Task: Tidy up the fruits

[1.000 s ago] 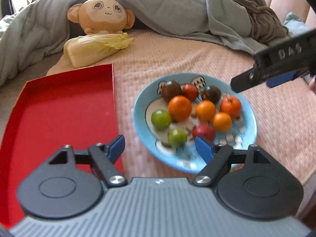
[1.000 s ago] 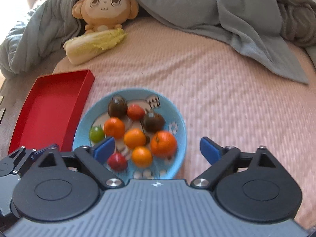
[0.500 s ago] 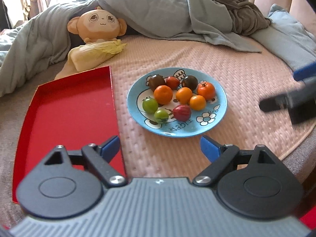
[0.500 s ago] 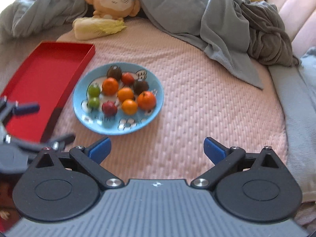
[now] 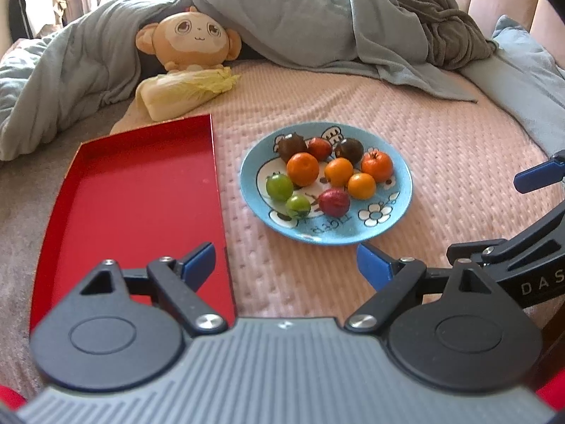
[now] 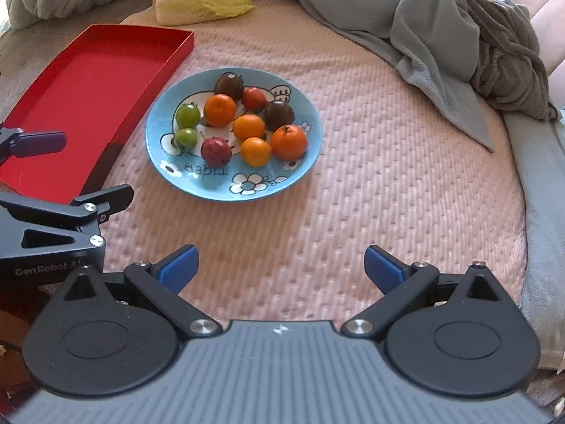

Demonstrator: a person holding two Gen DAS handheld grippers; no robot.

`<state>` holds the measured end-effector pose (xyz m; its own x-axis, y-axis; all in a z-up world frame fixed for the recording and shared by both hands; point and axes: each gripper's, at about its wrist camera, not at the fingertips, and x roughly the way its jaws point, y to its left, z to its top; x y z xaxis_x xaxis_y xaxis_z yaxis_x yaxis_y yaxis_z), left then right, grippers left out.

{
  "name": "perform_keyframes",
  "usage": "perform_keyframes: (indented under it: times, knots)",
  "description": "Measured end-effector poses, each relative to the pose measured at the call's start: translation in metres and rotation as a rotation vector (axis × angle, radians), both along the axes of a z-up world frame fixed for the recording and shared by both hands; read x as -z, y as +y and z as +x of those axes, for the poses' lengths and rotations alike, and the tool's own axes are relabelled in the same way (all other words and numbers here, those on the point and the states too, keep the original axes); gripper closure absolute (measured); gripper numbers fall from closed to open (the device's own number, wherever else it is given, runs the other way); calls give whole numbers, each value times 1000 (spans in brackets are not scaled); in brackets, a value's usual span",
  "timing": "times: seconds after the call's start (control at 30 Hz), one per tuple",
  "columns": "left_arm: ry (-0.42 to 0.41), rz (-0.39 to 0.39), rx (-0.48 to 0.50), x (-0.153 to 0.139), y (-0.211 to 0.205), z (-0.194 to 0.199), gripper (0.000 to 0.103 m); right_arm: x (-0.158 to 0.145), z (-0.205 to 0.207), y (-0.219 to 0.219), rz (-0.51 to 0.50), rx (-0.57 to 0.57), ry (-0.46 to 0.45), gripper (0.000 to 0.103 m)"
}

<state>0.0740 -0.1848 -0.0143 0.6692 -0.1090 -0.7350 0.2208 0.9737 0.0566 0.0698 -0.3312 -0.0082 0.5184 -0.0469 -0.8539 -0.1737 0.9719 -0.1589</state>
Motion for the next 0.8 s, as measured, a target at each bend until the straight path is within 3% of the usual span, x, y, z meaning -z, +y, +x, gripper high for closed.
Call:
perform_keyframes:
  times: [0.8]
  knots:
    - [9,38,26,9,-4,-1,15,10,0,-7,-14,8,26,2]
